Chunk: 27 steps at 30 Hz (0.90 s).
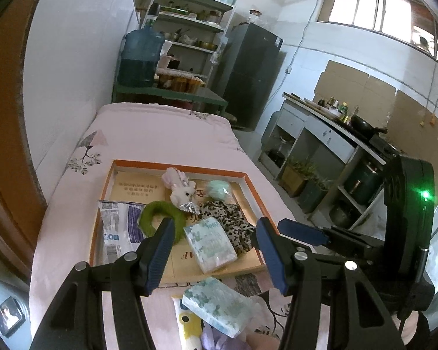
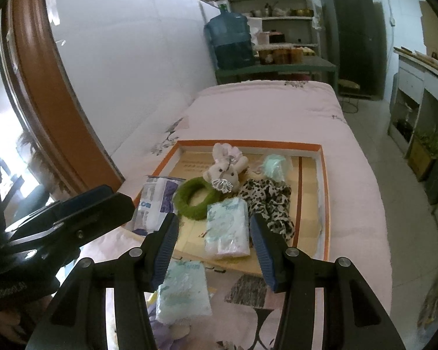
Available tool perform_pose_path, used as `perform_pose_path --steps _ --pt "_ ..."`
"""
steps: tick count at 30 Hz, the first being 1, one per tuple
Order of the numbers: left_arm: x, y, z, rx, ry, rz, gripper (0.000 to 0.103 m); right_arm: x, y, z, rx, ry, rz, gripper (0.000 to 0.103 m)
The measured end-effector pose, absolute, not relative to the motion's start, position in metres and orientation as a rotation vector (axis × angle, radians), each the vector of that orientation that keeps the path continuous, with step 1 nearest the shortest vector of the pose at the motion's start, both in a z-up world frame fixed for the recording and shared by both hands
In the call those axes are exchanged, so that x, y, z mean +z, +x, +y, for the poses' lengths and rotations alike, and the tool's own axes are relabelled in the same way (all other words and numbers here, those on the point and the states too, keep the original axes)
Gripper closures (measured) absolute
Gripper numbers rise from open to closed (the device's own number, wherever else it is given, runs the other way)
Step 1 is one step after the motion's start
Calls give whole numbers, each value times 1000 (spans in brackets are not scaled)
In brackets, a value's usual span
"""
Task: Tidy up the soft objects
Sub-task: 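Move both tools back toward the remaining soft items beside the tray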
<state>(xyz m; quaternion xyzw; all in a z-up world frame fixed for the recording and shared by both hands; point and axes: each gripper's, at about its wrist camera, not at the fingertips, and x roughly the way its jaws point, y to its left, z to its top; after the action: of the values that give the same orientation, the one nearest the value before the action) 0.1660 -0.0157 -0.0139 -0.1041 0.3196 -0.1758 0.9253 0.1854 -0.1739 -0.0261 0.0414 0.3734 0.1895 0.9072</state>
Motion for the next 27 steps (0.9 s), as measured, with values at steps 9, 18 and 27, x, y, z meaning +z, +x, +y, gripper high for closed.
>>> perform_pose_path --steps 9,18,27 --pt "-12 142 -10 -347 -217 628 45 -26 164 -176 379 91 759 50" --pt "-17 125 -3 -336 -218 620 45 -28 145 -172 383 84 765 50" --pt "-24 111 8 -317 -232 622 45 -35 128 -171 382 78 777 50"
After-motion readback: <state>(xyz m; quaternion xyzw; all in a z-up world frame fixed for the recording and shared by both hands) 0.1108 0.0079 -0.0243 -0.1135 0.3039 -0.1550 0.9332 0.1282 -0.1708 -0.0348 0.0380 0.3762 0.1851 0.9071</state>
